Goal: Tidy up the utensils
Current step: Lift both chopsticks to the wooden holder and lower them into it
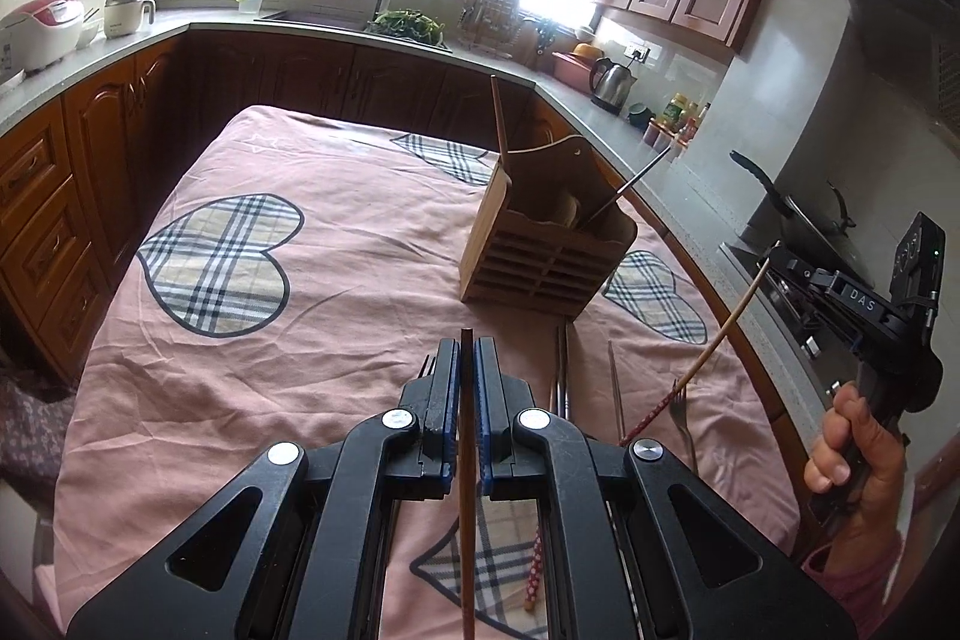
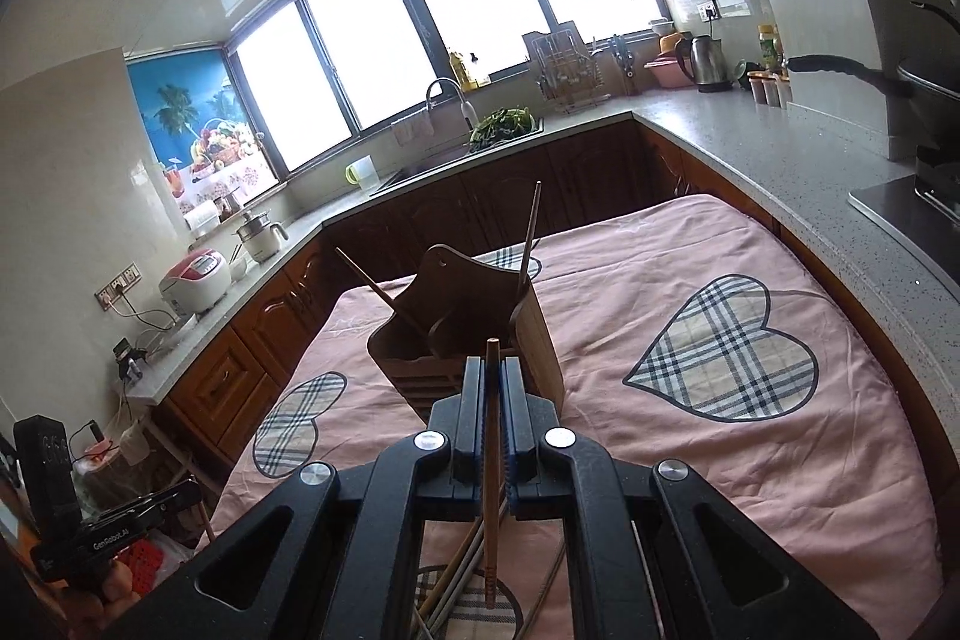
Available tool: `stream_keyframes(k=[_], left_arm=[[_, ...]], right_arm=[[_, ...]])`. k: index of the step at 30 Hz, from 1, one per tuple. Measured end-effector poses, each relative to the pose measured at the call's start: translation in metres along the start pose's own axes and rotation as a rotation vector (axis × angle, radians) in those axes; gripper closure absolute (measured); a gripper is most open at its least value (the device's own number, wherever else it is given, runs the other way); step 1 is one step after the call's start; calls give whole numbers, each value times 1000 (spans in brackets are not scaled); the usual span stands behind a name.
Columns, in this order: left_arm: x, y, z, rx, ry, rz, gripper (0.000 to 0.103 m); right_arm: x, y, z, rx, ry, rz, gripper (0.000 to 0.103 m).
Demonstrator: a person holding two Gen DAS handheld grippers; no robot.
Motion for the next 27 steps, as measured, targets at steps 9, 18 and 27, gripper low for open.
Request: stream_keyframes(k=[9, 18, 27], left_arm=[[-9, 20, 2, -23, -14, 72, 99], [-12, 54, 9, -67, -34, 180, 99], [-10, 99, 28, -65, -41, 314, 99]], right_arm=[[-12, 8, -3, -4, 10, 51, 99], [-16, 22, -1, 9, 19, 117, 99], [-4, 39, 0, 13, 32, 163, 99]])
Point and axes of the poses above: each gripper's, at about its wrist camera, not at the fingertips, and x roughly the way its jaws point, z to its right, y to its top, the point moved 1 cm from there along x, roughly the way its jaws point, and after that the axes turned 10 degrees about y, right-handed, at the moved point
